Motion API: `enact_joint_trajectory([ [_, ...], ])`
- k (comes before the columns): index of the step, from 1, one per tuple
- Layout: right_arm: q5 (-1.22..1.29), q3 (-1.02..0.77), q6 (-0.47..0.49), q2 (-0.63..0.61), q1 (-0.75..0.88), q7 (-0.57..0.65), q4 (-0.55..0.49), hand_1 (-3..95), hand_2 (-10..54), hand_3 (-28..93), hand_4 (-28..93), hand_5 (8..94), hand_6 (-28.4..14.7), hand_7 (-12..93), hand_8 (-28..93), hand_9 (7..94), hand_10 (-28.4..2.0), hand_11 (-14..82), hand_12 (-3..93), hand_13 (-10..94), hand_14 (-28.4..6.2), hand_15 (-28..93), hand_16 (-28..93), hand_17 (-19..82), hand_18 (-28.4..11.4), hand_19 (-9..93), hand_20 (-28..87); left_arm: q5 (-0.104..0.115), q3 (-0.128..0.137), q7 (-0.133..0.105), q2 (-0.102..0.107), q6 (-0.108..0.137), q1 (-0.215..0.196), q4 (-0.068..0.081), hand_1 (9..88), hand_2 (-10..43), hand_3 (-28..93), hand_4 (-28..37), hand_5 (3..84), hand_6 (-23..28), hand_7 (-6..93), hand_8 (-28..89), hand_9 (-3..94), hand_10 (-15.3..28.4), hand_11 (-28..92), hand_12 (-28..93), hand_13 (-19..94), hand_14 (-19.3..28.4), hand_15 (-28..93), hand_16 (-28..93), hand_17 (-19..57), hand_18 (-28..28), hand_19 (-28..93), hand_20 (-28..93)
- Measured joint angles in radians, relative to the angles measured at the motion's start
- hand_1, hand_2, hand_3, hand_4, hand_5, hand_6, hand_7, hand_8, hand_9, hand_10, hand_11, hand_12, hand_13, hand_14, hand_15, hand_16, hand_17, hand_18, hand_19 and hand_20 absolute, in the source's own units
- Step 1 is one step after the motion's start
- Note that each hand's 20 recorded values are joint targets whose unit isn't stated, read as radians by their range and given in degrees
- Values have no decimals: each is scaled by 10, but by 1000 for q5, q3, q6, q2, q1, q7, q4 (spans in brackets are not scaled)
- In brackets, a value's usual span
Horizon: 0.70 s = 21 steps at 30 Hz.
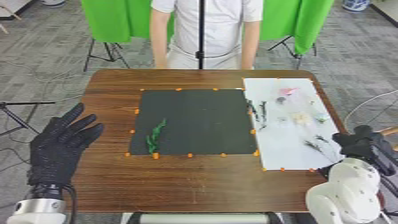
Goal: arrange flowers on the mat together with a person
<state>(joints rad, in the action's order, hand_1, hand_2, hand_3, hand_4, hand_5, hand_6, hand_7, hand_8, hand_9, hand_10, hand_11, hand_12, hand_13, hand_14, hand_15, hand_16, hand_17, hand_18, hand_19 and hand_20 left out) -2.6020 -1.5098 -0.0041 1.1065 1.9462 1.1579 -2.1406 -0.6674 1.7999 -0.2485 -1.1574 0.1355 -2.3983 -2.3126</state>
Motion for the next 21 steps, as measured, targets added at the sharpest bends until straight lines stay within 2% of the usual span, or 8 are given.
enact_joint_trajectory([
  [9,87,-6,160,7,-24,24,27,289,-47,792,-261,449,-31,111,-116,646,-199,315,137,635,-159,635,64,189,-225,784,1,1,-3,-1,4,2,1,0,221,99,750,-282,388,118,100,-82,373,233,249,97,345,284,536,-134,13,284,858,-283],
  [15,95,15,241,7,-46,33,76,308,-58,787,-267,491,-28,118,-120,645,-198,309,135,632,-156,634,57,185,-220,775,-6,1,-4,3,4,2,4,0,221,99,751,-281,388,119,99,-82,374,234,250,97,343,284,536,-134,11,284,855,-283],
  [18,94,37,245,1,-66,40,114,344,-66,774,-276,574,-14,125,-130,687,-183,303,136,655,-142,620,58,192,-213,776,-7,0,-4,4,4,2,8,1,221,99,750,-281,388,118,99,-82,373,233,249,97,343,284,536,-134,11,284,853,-283],
  [20,93,40,245,-4,-79,43,120,386,-77,768,-279,661,-5,129,-131,733,-163,294,143,683,-128,598,68,202,-208,780,-9,0,-4,4,4,2,9,1,222,99,750,-281,387,119,99,-82,373,233,249,97,342,284,535,-134,10,284,853,-283],
  [21,91,41,246,-7,-84,44,123,424,-88,743,-281,719,-4,128,-84,771,-150,291,148,709,-118,580,81,215,-204,789,-10,0,-5,4,4,2,9,1,221,99,751,-281,387,119,99,-82,373,233,249,97,342,284,536,-134,10,284,852,-283],
])
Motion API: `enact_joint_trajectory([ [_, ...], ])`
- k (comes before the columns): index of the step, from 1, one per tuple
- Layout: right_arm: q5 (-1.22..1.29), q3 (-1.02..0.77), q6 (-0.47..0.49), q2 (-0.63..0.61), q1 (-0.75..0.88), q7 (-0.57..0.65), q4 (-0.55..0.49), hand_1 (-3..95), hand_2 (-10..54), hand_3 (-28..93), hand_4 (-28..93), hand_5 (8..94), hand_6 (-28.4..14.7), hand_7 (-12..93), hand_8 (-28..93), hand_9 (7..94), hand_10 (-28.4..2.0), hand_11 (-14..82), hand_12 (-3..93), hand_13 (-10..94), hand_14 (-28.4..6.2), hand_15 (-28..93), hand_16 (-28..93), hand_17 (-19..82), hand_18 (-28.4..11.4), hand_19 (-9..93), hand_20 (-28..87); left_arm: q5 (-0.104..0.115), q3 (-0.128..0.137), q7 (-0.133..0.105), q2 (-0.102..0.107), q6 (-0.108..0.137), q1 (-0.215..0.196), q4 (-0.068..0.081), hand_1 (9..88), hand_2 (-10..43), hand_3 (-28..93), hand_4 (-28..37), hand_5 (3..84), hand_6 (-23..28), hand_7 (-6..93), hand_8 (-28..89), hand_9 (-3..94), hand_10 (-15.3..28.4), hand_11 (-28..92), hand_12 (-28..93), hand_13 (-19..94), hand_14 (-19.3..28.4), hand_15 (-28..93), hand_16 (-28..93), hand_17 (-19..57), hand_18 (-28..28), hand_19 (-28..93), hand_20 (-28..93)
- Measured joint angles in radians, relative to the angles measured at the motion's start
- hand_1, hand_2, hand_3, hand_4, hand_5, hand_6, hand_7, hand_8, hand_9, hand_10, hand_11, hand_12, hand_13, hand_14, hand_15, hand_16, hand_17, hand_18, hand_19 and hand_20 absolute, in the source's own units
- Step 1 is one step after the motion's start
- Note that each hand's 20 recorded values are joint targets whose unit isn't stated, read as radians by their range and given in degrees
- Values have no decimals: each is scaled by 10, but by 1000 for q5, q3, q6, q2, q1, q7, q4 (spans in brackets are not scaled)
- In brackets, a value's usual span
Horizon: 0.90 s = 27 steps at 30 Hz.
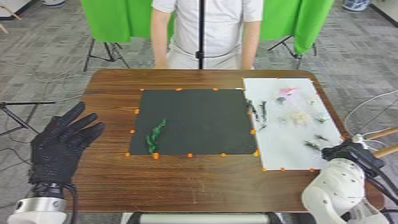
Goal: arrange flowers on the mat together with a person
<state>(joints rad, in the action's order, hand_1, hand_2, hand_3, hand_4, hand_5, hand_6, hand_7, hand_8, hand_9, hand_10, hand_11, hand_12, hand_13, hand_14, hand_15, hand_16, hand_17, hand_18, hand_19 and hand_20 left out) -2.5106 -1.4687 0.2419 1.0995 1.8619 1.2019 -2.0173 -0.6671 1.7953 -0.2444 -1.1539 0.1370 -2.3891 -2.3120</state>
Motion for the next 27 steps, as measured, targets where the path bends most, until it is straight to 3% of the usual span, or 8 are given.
enact_joint_trajectory([
  [3,-26,7,4,-9,-14,0,10,501,-95,683,-282,851,5,131,-14,873,-124,284,165,769,-104,568,109,247,-195,813,-19,0,-1,0,0,0,0,0,221,99,751,-281,388,118,99,-82,373,233,249,97,342,284,536,-133,10,284,851,-283],
  [5,-59,17,3,-13,-21,1,22,517,-95,671,-282,874,4,135,-6,894,-116,300,174,782,-103,580,116,258,-194,824,-21,0,-1,0,0,0,0,0,221,99,751,-281,388,118,100,-82,374,233,250,97,342,284,536,-133,10,284,850,-283],
  [12,-99,41,-33,-18,-23,2,46,521,-95,671,-283,896,6,151,16,918,-114,317,183,805,-99,596,123,276,-194,847,-26,0,-1,-1,0,1,-1,-1,221,99,751,-281,388,118,100,-82,373,233,250,97,342,284,535,-133,8,284,848,-283],
  [19,-151,63,-139,-22,-10,2,53,512,-95,688,-283,910,1,156,27,930,-115,323,188,819,-102,601,128,285,-198,865,-38,1,-1,-4,1,2,-3,-3,221,99,751,-281,388,119,100,-82,374,234,250,97,341,284,536,-133,8,284,847,-283],
  [27,-169,127,-184,-11,-58,-84,-58,506,-95,699,-283,918,-1,162,40,936,-116,338,190,824,-105,615,132,289,-205,884,-52,2,5,-11,1,10,-14,-11,220,98,752,-281,388,119,100,-82,374,233,250,97,340,284,536,-134,8,284,847,-283],
])
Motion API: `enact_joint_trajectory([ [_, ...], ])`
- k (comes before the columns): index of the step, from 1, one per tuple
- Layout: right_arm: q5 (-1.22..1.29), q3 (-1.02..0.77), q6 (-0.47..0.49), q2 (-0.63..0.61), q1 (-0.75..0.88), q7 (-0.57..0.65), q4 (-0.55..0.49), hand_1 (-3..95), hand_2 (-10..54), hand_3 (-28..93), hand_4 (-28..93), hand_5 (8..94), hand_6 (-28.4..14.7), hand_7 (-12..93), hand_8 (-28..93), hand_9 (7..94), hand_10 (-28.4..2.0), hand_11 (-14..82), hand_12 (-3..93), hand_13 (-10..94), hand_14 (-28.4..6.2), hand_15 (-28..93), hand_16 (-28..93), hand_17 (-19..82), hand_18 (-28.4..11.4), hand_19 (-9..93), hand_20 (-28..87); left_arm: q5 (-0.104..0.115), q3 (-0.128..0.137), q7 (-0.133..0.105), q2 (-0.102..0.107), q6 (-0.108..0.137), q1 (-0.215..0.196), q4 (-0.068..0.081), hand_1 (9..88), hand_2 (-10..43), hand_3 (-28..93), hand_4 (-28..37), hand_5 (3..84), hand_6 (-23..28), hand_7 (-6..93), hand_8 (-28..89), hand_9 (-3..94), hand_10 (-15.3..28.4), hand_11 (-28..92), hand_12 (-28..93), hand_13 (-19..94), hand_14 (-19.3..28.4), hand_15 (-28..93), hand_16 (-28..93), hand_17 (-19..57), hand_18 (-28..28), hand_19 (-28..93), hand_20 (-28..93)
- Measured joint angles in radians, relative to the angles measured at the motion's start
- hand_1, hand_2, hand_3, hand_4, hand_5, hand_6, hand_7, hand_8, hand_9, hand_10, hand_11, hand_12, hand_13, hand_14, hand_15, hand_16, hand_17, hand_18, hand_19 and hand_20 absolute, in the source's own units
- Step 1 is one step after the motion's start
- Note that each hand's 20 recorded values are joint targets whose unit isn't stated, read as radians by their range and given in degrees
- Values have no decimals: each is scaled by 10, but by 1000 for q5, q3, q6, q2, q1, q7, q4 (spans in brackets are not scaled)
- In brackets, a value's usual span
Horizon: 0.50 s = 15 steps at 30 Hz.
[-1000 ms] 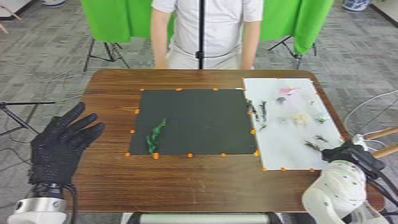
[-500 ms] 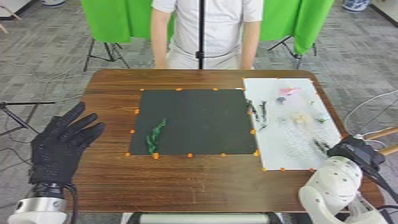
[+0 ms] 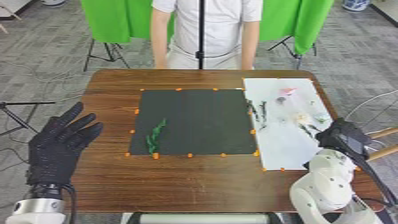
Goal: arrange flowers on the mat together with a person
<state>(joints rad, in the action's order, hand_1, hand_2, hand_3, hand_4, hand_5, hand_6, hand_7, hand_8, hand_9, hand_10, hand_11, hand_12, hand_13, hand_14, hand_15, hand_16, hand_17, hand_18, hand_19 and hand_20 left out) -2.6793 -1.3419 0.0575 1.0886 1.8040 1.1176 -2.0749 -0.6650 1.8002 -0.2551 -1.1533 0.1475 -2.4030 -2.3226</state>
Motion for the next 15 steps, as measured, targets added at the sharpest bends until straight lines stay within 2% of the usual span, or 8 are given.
enact_joint_trajectory([
  [6,37,171,-12,65,-180,-184,-1,504,-95,701,-283,922,-2,163,45,937,-117,351,189,826,-107,623,134,291,-206,891,-64,1,-2,-3,2,9,-3,-1,220,98,751,-281,388,119,100,-82,374,233,249,97,339,284,536,-134,7,284,847,-283],
  [11,40,292,1,174,-323,-300,98,498,-95,700,-283,927,-1,166,49,937,-118,355,186,827,-108,625,132,292,-206,897,-75,1,-11,-1,11,11,9,-1,221,99,751,-281,388,118,100,-82,374,233,250,97,339,284,536,-134,7,284,846,-283],
  [15,45,350,74,262,-396,-362,189,493,-95,697,-283,930,-1,169,49,937,-120,361,185,827,-110,626,132,293,-206,900,-84,1,-24,-1,21,13,32,1,221,98,751,-281,388,118,100,-82,373,233,250,97,339,284,536,-134,7,284,846,-283],
])
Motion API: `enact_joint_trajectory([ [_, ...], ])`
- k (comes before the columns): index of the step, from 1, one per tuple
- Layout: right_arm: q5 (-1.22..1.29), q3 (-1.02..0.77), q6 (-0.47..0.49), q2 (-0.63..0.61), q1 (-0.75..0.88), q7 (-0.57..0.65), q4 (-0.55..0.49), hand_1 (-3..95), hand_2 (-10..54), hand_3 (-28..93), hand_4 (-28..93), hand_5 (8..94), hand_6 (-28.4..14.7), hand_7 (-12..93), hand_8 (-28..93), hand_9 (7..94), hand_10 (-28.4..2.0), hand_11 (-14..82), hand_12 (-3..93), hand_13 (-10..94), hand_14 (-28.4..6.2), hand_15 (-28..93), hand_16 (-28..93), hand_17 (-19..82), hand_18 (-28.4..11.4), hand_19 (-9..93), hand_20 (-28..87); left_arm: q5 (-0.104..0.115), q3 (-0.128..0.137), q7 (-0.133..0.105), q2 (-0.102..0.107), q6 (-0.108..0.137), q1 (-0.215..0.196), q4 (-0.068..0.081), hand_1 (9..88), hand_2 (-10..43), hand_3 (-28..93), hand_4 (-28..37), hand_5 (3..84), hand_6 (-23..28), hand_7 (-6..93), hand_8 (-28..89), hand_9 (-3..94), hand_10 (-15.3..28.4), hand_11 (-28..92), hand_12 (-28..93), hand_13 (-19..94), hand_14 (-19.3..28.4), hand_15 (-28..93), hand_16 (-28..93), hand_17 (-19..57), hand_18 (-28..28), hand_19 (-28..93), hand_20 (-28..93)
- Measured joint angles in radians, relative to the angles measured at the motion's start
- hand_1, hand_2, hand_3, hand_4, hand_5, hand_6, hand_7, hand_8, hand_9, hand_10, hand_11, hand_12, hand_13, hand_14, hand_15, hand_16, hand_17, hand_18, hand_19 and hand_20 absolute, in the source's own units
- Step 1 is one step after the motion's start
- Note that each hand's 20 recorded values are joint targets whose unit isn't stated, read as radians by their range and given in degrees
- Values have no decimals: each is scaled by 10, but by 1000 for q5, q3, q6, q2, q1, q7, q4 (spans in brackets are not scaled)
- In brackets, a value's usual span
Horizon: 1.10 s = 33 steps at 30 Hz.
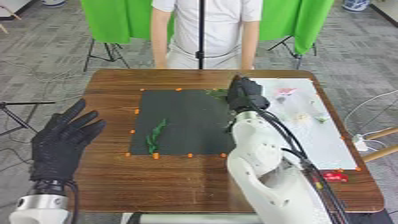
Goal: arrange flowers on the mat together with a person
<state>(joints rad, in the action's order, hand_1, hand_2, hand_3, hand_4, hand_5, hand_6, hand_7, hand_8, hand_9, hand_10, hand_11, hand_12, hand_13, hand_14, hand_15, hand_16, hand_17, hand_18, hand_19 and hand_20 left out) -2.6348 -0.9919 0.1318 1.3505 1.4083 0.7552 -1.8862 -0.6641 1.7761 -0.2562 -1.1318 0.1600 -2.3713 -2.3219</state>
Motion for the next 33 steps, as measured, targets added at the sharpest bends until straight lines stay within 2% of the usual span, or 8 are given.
enact_joint_trajectory([
  [6,24,116,115,45,-77,-9,106,478,-95,702,-283,935,0,182,50,937,-123,373,183,828,-112,626,131,292,-207,905,-97,2,-12,-2,12,0,21,1,221,98,752,-281,388,118,101,-82,374,233,250,97,338,284,537,-134,7,284,846,-283],
  [11,20,112,170,73,-56,-22,122,458,-95,715,-283,937,-1,211,35,937,-128,400,173,836,-117,632,132,294,-210,911,-110,3,-16,-4,14,-1,28,4,221,98,752,-281,388,118,101,-83,374,233,250,97,339,284,536,-133,7,284,846,-283],
  [14,18,120,186,77,-39,-14,130,439,-95,729,-283,937,2,246,11,937,-131,429,167,844,-122,642,136,297,-215,921,-119,10,-17,-1,14,-6,33,8,221,98,750,-281,388,118,101,-82,374,233,250,98,339,284,536,-134,7,284,846,-283],
  [21,-13,127,295,90,-21,-3,144,403,-94,749,-283,937,8,298,-146,937,-135,456,154,856,-127,654,140,304,-221,932,-138,18,-18,13,13,-21,52,16,221,98,751,-281,389,119,101,-82,374,233,250,97,339,284,537,-133,7,284,846,-283],
  [27,-9,124,299,107,-9,-4,155,382,-42,725,-283,937,9,332,-162,937,-137,476,145,869,-128,650,139,315,-224,932,-123,18,-20,31,12,-31,69,21,222,98,751,-281,389,118,101,-83,374,233,251,98,339,284,537,-133,7,284,846,-283],
  [33,1,122,283,126,-3,-3,163,364,-14,693,-283,937,11,299,-170,937,-128,463,140,874,-124,640,137,320,-224,932,-117,17,-29,39,13,-35,81,26,221,99,751,-281,389,119,100,-83,374,233,251,97,339,284,537,-134,6,284,846,-283],
])
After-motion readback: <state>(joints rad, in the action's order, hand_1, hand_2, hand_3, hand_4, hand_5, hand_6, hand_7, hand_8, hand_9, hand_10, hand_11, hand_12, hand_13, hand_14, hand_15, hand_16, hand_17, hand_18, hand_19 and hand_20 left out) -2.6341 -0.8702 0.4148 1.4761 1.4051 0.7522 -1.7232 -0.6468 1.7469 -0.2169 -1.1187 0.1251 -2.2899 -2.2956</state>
